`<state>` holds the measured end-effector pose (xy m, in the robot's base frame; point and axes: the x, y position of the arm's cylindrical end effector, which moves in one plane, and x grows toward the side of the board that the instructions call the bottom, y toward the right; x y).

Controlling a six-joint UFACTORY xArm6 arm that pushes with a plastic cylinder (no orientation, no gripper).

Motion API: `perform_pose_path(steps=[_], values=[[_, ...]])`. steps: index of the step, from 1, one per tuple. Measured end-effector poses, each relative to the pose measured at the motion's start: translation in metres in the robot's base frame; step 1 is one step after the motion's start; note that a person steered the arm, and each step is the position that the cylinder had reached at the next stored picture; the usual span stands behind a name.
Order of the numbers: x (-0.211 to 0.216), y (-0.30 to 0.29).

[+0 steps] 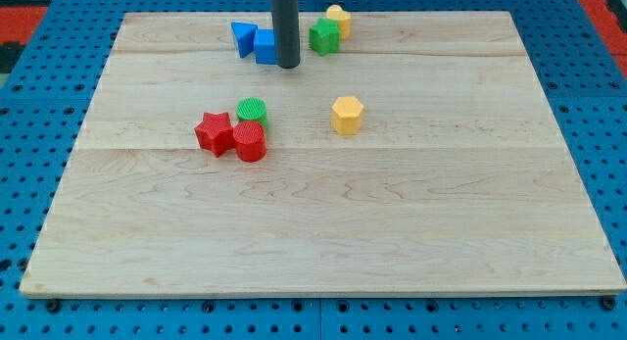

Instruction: Point at the yellow hexagon

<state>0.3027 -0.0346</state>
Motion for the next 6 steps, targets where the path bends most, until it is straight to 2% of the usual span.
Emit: perform_pose_path(steps=[1, 2, 3, 4, 5, 6], values=[[0.006, 0.028], [0.041, 0.105], [0.101, 0.162], [0.140, 0.117], [0.127, 0.065], [0.097, 0.054]])
